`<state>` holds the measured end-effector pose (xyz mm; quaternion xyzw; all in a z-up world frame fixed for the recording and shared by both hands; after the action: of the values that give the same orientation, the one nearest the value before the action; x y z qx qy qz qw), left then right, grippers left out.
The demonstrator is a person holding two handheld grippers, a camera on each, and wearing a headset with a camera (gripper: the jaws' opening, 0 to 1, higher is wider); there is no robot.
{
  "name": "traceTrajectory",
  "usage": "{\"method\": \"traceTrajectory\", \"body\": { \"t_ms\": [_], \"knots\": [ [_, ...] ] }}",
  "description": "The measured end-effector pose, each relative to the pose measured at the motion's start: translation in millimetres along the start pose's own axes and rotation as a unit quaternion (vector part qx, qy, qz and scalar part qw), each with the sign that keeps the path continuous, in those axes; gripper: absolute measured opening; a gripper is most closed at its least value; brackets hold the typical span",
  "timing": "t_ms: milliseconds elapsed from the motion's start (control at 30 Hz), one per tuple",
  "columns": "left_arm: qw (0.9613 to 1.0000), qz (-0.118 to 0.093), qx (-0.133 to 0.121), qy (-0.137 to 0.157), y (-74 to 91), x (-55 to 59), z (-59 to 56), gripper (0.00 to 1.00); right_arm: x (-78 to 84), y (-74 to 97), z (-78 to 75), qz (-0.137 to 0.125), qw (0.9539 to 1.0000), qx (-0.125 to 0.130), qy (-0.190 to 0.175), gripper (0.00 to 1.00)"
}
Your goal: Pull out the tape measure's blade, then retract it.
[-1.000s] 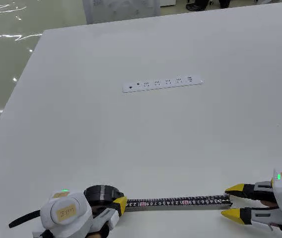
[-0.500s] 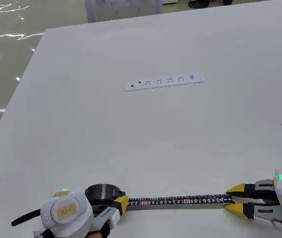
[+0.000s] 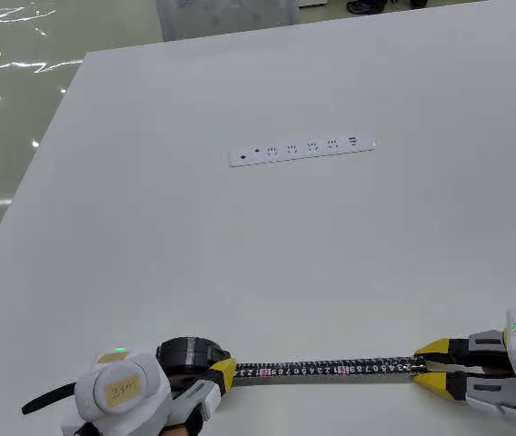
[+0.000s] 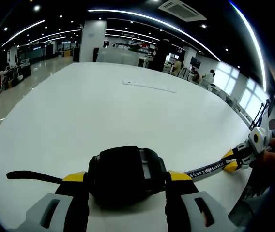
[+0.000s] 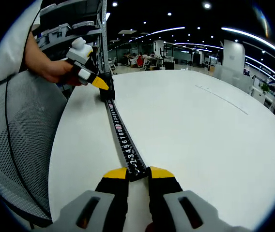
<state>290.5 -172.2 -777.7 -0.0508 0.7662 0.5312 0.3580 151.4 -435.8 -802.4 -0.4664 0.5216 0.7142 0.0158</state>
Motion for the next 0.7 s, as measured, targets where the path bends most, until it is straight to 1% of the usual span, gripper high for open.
{"method": "traceTrajectory", "body": {
  "t_ms": [133, 233, 433, 533, 633, 700],
  "knots": [
    [1.0, -0.003, 0.001, 0.003, -0.2, 0.0, 0.0, 0.61, 0.0, 0.0, 0.1, 0.001, 1.0, 0.0, 0.0, 0.14],
    [1.0, 0.007, -0.001, 0.002, -1.0, -0.6, -0.4, 0.61, -0.5, 0.0, -0.3, 0.003, 1.0, -0.002, -0.001, 0.14],
    [0.9998, 0.017, -0.005, -0.001, -1.5, -0.1, -0.5, 0.6, -0.1, 0.0, -2.1, 0.004, 0.9999, -0.008, -0.012, 0.13],
    [0.9997, 0.022, -0.004, 0.0, -1.3, 0.1, -0.5, 0.59, -1.0, 0.5, -1.1, 0.005, 0.9999, -0.009, -0.008, 0.13],
    [0.9997, 0.025, -0.004, -0.002, -1.1, 0.6, 0.2, 0.59, -3.9, 0.1, 1.0, -0.007, 0.9998, -0.017, -0.012, 0.13],
    [0.9997, 0.025, -0.006, -0.002, -1.1, 0.9, 0.1, 0.58, -8.0, -2.1, 3.6, -0.008, 0.9998, -0.018, -0.005, 0.13]
  ]
}}
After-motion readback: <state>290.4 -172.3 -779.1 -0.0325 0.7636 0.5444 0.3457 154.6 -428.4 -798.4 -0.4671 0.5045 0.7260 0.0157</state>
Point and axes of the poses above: the centre of the closed fingertips' face, and the gripper's own axes: y roughly backward along the fingers, z roughly to its left, x roughly out of its underside, the point moved 2 cm from there along y, roughly backward along the fingers, and after that the axes turned 11 degrees about z, right-handed, at the moved point
